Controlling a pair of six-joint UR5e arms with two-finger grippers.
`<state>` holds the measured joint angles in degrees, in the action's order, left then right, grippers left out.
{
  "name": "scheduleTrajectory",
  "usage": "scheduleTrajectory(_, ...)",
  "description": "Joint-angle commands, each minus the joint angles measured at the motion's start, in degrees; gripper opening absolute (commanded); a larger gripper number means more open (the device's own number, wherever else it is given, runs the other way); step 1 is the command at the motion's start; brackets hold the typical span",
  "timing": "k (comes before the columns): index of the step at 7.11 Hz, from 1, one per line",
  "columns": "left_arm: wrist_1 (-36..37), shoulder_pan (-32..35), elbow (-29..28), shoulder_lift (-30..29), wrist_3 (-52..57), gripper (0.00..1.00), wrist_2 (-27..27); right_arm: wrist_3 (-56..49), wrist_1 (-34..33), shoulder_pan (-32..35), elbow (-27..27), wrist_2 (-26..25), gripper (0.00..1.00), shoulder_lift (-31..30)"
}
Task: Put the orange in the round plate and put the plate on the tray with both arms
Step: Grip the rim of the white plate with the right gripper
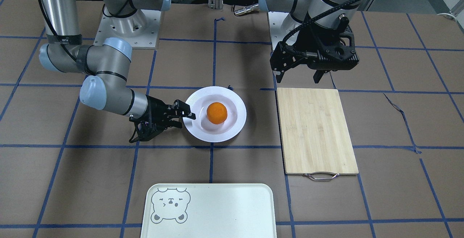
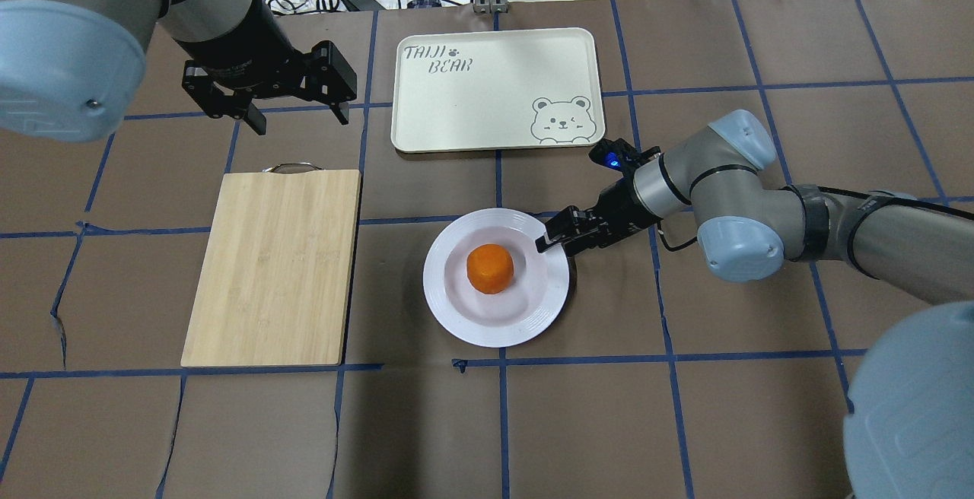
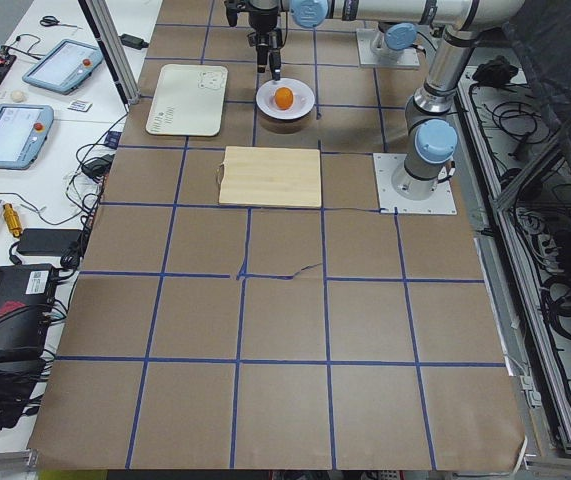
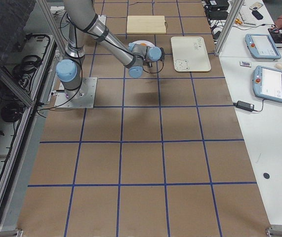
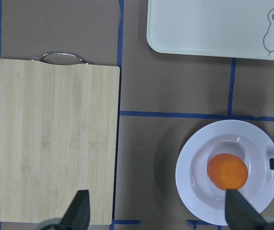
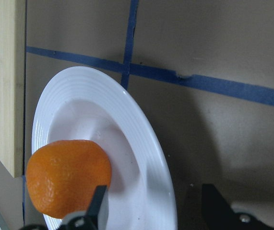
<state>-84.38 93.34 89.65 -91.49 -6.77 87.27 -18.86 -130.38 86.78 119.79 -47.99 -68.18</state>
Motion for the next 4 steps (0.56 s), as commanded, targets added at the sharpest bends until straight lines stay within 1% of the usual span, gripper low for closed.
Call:
scheduleTrajectory(1, 0.0, 0.0, 0.0, 0.0, 0.0, 1.0, 0.09, 0.32, -0.05, 1.01, 0.53, 0.0, 0.67, 0.16)
scheduleTrajectory(4, -0.35, 0.0, 0.0, 0.35, 0.0, 1.0, 0.09, 0.49, -0.23, 1.19, 1.06, 0.09, 0.68, 0.51)
